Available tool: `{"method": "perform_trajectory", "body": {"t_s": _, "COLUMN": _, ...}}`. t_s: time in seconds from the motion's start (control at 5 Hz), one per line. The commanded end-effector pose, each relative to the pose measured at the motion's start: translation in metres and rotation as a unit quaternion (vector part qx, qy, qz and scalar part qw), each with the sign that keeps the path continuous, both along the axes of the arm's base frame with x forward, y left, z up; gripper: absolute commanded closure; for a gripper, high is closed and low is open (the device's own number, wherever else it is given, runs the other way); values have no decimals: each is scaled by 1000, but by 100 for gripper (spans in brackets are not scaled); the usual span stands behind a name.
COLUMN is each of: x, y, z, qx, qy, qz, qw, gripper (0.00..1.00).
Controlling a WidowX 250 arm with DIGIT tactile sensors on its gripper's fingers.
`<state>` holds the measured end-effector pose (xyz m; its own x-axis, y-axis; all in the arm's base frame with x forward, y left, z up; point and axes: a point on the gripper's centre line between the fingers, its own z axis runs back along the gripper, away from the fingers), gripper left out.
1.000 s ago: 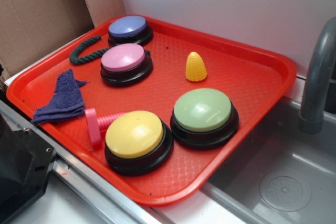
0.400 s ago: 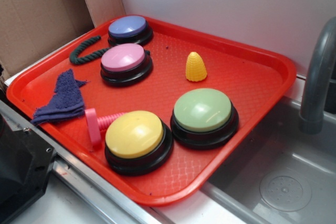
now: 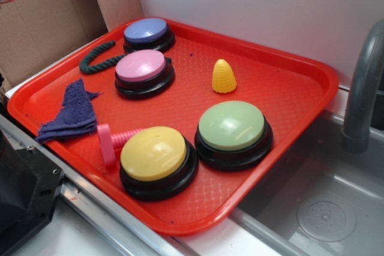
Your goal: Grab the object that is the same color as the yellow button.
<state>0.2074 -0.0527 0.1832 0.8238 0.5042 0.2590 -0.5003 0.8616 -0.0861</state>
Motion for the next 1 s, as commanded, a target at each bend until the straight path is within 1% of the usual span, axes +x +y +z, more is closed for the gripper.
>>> {"method": "perform_trajectory", "body": {"t_s": 0.0, "x": 61, "y": -10, "z": -40, "qx": -13, "qy": -59, "qz": 92, "qw": 994, "gripper": 0}}
{"method": "perform_trajectory", "body": {"t_s": 0.2, "x": 88, "y": -10, "z": -64, "qx": -22, "qy": -69, "qz": 117, "qw": 990, "gripper": 0}}
{"method": "perform_trajectory", "body": {"t_s": 0.4, "x": 109, "y": -6, "z": -89, "qx": -4, "qy": -50, "qz": 126, "qw": 991, "gripper": 0}}
{"method": "perform_trajectory", "body": {"t_s": 0.6, "x": 121, "y": 0, "z": -106, "qx": 5, "qy": -39, "qz": 141, "qw": 989, "gripper": 0}}
{"method": "perform_trajectory", "body": {"t_s": 0.8, "x": 122, "y": 2, "z": -117, "qx": 15, "qy": -26, "qz": 149, "qw": 988, "gripper": 0}}
